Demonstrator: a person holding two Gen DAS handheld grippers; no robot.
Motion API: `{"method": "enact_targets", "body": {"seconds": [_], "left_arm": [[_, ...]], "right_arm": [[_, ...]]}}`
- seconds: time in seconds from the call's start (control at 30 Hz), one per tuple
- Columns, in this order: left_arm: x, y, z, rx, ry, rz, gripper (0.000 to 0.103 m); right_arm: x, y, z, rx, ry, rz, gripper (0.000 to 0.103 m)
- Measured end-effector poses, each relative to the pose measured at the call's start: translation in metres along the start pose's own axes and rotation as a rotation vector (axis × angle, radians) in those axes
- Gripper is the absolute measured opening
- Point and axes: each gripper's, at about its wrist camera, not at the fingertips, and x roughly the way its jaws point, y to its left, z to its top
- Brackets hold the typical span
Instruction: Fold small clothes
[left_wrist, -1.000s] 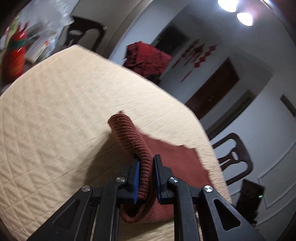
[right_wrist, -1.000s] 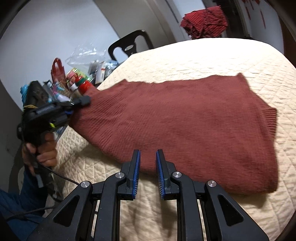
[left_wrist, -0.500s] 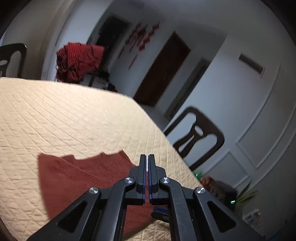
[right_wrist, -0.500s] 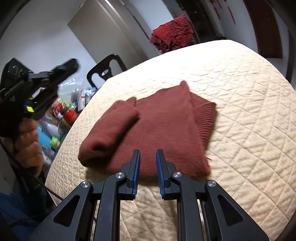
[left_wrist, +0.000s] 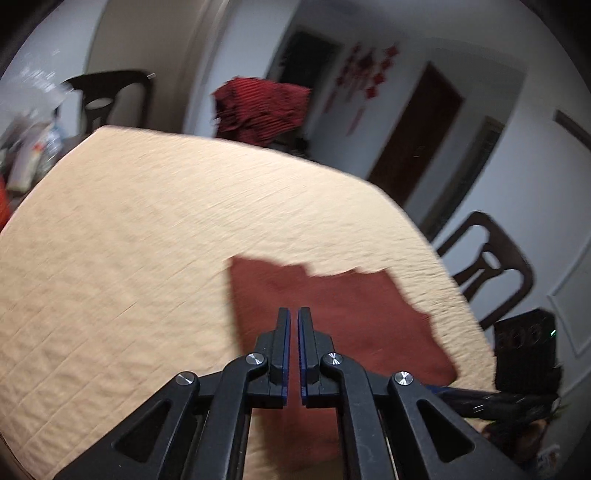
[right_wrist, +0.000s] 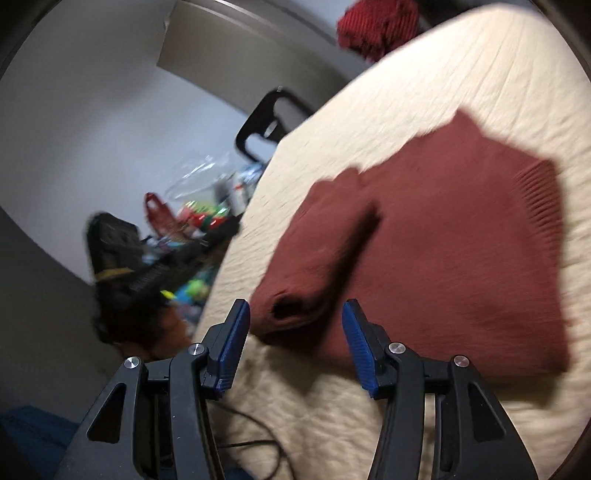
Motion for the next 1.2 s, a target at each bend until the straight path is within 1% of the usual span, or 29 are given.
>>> {"method": "enact_targets", "body": {"seconds": [0.1,0.2,0.27,0.33,0.43,0.5,0.57,0.6,0.63,0.67,0.7,0.73,0.77,0.83,0.93,1.0,1.1,1.2], "left_arm": [[-0.001,0.017,-0.011,-0.026,0.01,0.025,0.008],[0.0,0.023,-0.014,-0.034,0.009,0.023,0.012],[0.001,0.024,-0.015,-0.031,0.005,0.016,0.012],[0.001,0.025,-0.016,-0.025,0.001,0.007,0.012],[0.0,0.026,-0.016,-0.017,-0.001,-0.004,0.012],[0.0,0.027,-0.016,-0.017,-0.002,-0.008,0.012],[-0.001,0.029,-0.017,-0.023,-0.002,-0.015,0.013],[-0.001,0.03,-0.017,-0.025,-0.003,-0.017,0.016],[-0.001,0.031,-0.017,-0.028,-0.004,-0.019,0.017],[0.0,0.031,-0.017,-0.03,-0.005,-0.024,0.017],[0.0,0.031,-0.017,-0.031,-0.004,-0.027,0.017],[0.0,0.03,-0.017,-0.029,-0.005,-0.029,0.017],[0.0,0.03,-0.017,-0.028,-0.006,-0.031,0.017],[-0.001,0.027,-0.016,-0.025,-0.01,-0.039,0.017],[-0.002,0.02,-0.013,-0.015,-0.019,-0.056,0.017],[0.0,0.013,-0.01,0.0,-0.023,-0.071,0.017],[0.007,-0.001,-0.006,0.024,-0.015,-0.098,0.017],[0.018,-0.016,-0.006,0.057,0.007,-0.125,0.017]], "right_arm": [[0.016,0.002,-0.001,0.018,0.073,0.028,0.053],[0.03,0.005,0.002,0.036,0.106,0.024,0.053],[0.035,0.005,0.005,0.057,0.095,0.02,0.053],[0.036,0.003,0.009,0.103,0.072,0.03,0.053],[0.039,-0.007,0.014,0.207,0.045,0.053,0.053],[0.039,-0.013,0.016,0.268,0.019,0.049,0.053],[0.039,-0.015,0.019,0.286,-0.005,0.037,0.053],[0.039,-0.014,0.021,0.279,-0.01,0.025,0.053],[0.041,-0.012,0.024,0.251,-0.008,-0.001,0.05],[0.043,-0.01,0.027,0.224,-0.007,-0.027,0.034],[0.044,-0.01,0.029,0.206,0.0,-0.061,0.026],[0.045,-0.01,0.031,0.2,0.008,-0.081,0.022],[0.044,-0.009,0.034,0.19,0.01,-0.071,0.021],[0.034,0.0,0.04,0.136,-0.016,-0.076,0.02],[0.002,0.015,0.048,0.048,-0.091,-0.061,0.019],[-0.02,0.018,0.049,0.002,-0.13,-0.074,0.019],[-0.045,0.008,0.046,-0.023,-0.161,-0.092,0.019],[-0.058,-0.018,0.036,0.003,-0.168,-0.167,0.019]]}}
